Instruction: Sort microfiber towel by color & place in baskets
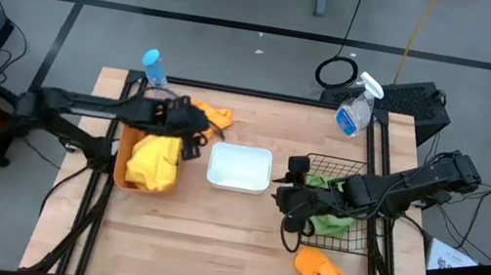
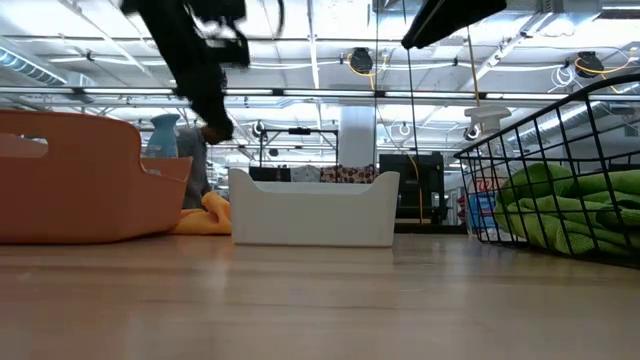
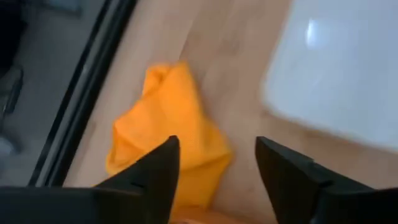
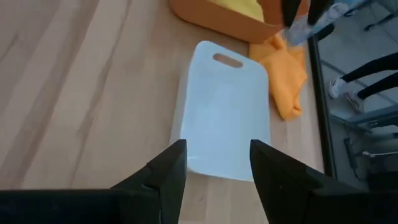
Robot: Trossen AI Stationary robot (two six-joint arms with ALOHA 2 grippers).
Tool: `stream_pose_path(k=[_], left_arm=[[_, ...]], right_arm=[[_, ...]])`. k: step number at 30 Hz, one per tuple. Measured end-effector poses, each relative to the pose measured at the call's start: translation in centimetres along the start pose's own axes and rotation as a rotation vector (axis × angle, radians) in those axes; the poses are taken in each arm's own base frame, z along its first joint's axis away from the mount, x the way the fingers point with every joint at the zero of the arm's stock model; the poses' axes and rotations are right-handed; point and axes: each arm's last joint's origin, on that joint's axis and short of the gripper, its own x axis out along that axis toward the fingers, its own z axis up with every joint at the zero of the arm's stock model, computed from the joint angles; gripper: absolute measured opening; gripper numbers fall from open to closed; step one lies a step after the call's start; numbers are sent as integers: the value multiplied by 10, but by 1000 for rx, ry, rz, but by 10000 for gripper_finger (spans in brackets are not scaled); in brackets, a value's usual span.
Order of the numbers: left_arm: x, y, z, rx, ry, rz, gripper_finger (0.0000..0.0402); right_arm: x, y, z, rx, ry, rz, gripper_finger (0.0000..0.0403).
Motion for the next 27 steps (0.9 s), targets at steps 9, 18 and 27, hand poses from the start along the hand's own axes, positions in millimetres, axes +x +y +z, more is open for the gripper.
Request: stream_pose_path(k=[9, 18, 27], left_arm=[[77, 14, -5, 68, 235, 10, 256], [100, 8, -3, 98, 232, 19, 251], [126, 6, -13, 100, 316, -13, 187]], right_arm=[[19, -13, -15, 30, 62, -43, 168], [33, -15, -32, 42, 114, -54, 168], [33, -15, -32, 34, 110, -53, 168]])
